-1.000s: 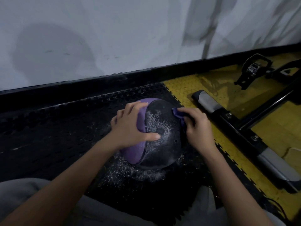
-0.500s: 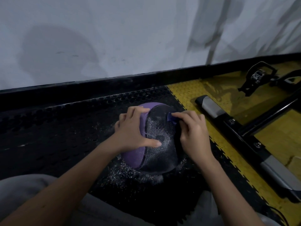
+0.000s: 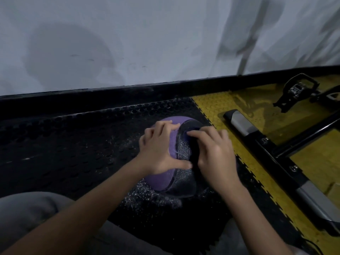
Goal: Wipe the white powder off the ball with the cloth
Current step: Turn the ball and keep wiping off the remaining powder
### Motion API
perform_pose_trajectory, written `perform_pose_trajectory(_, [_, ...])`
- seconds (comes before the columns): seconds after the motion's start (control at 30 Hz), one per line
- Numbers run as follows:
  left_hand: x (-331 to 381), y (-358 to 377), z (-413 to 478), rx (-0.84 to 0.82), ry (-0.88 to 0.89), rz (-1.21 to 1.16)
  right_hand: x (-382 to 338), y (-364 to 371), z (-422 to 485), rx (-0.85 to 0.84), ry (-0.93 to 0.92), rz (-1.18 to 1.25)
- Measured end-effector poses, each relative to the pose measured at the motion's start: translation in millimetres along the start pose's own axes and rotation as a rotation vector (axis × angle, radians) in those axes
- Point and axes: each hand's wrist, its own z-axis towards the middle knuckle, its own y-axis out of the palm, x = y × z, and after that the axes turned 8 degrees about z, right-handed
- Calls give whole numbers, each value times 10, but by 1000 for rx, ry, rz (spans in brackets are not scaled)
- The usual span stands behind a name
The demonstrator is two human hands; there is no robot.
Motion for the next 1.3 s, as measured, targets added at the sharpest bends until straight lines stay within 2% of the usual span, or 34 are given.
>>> perform_pose_trajectory(0.1, [-16,26,-19,-4,16,57,-111,-25,-61,-64,-119,0])
perform_pose_trajectory(0.27, [-15,17,-9,2,8,74,383,-72,37,-10,140,95])
perform_pose_trajectory(0.33, [10,28,-6,5,9,69,406,-83,8,-4,173,117])
perform_pose_trajectory(0.5, [-35,4,-14,-12,-32,107,-42,-21,-163,-40,-68,44])
perform_pose_trajectory(0.57, [-91,-38,-17,-21,-43,93,29,-18,-141,-56,-96,41])
perform_pose_trajectory(0.73, [-182,-144,40,-57,-102,4,428,1,-53,32,204,189])
perform_pose_trajectory(0.93, [-237,-193,26,-61,-130,-7,-53,82,-263,10,-21,77])
perform_pose_trajectory(1.03, [-277,-213,-12,-52,-122,-5,-61,69,-300,-23,-117,29])
perform_pose_trajectory(1.2, [-233,-194,20,-70,-119,-39,340,34,-162,54,158,151])
perform_pose_trajectory(1.3, [-219,-171,65,-46,-127,-49,200,40,-249,81,142,115])
